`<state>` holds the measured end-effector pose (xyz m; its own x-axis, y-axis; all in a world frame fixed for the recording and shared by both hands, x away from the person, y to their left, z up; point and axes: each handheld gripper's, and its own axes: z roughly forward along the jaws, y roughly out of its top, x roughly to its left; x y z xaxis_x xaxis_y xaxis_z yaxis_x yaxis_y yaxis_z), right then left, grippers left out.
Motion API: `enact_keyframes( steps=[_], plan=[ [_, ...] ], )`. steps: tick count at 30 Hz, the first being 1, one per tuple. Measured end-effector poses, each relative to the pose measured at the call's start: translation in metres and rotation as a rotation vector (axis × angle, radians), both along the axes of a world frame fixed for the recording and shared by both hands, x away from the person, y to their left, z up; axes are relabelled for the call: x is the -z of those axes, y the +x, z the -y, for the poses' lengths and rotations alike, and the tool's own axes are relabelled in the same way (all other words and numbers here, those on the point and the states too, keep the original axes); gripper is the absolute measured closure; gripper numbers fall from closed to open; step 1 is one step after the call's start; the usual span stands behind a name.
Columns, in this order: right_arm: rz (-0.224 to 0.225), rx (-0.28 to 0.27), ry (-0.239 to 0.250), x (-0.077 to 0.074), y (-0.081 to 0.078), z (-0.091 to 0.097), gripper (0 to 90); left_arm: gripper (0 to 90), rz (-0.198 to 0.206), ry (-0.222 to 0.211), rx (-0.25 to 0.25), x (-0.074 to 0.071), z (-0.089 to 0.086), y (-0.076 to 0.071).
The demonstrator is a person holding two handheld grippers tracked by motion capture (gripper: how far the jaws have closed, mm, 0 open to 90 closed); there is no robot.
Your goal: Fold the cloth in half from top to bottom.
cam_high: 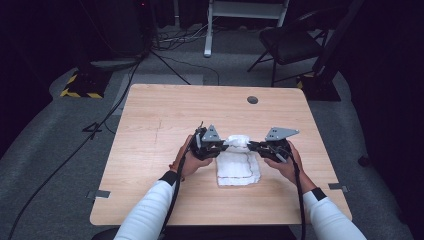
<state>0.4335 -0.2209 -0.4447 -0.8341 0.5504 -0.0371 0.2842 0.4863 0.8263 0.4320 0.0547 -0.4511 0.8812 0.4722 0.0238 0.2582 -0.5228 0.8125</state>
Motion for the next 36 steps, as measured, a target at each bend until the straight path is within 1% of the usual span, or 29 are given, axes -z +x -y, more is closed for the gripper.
enact_keyframes(
  steps=[2,3,6,10,14,16,20,25,27,32,36],
  plan=[
    [-0.001,-0.013,-0.004,0.001,-0.005,0.0,85.0,78.3,-0.004,-0.006,0.008,0.002,-0.001,-0.005],
    [0.001,-0.017,-0.006,0.001,-0.008,0.001,85.0,78.3,0.001,-0.003,0.012,0.002,-0.001,-0.007],
    [-0.012,-0.029,0.0,0.002,-0.014,0.002,85.0,77.9,-0.005,-0.001,0.025,0.004,-0.001,-0.013],
    [-0.015,-0.047,-0.008,0.004,-0.022,0.003,84.9,77.3,-0.004,0.021,0.046,0.005,0.0,-0.023],
    [-0.022,-0.06,-0.003,0.005,-0.029,0.006,84.8,77.0,-0.003,0.038,0.06,0.007,0.0,-0.031],
    [-0.036,-0.069,0.01,0.006,-0.032,0.008,84.7,77.0,-0.003,0.05,0.067,0.008,0.002,-0.035],
    [-0.043,-0.072,-0.011,0.01,-0.037,0.011,84.6,76.7,-0.009,0.051,0.082,0.011,0.004,-0.041],
    [-0.051,-0.085,-0.016,0.013,-0.043,0.014,84.4,76.4,-0.013,0.068,0.104,0.014,0.005,-0.049],
    [-0.054,-0.095,-0.025,0.015,-0.046,0.014,84.2,76.3,-0.009,0.088,0.114,0.015,0.004,-0.052],
    [-0.062,-0.115,-0.053,0.02,-0.052,0.014,83.7,75.5,-0.021,0.093,0.12,0.018,0.0,-0.058],
    [-0.072,-0.12,-0.075,0.024,-0.054,0.015,83.4,76.9,-0.03,0.101,0.13,0.02,0.002,-0.06]
  ],
)
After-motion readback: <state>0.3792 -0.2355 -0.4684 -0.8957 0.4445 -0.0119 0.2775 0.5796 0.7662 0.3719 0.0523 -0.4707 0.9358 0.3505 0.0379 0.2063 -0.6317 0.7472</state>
